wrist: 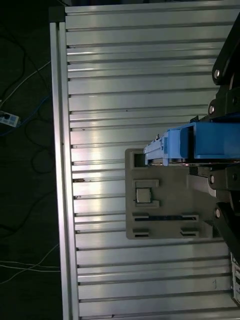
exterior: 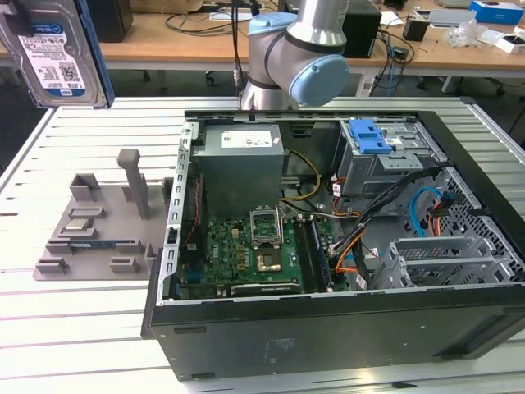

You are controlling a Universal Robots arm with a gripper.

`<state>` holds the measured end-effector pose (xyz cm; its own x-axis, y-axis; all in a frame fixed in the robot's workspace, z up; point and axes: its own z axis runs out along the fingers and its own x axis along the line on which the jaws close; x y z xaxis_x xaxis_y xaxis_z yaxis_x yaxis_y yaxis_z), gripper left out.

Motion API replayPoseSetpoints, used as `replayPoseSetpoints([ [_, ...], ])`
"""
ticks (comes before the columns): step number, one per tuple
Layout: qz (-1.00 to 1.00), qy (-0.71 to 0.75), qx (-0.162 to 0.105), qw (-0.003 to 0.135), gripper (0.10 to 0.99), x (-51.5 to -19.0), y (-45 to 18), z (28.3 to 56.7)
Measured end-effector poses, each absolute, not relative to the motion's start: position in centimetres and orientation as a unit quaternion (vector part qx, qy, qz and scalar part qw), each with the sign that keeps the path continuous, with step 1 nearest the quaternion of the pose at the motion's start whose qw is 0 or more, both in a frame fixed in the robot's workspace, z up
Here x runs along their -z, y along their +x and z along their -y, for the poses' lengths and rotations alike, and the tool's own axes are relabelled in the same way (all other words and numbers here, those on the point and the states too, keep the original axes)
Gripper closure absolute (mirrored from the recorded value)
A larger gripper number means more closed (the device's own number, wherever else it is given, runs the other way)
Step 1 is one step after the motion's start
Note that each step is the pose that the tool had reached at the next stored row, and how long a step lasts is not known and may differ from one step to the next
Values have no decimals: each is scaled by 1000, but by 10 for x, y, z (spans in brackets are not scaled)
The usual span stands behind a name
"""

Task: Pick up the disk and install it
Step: 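Pick up the disk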

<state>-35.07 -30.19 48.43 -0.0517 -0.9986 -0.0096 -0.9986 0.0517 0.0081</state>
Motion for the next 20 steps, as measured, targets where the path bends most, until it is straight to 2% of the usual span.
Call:
replayPoseSetpoints([
  [9, -725, -689, -6, 1, 722, -515, -351, 302],
  [20, -725, -689, -6, 1, 722, -516, -351, 302],
])
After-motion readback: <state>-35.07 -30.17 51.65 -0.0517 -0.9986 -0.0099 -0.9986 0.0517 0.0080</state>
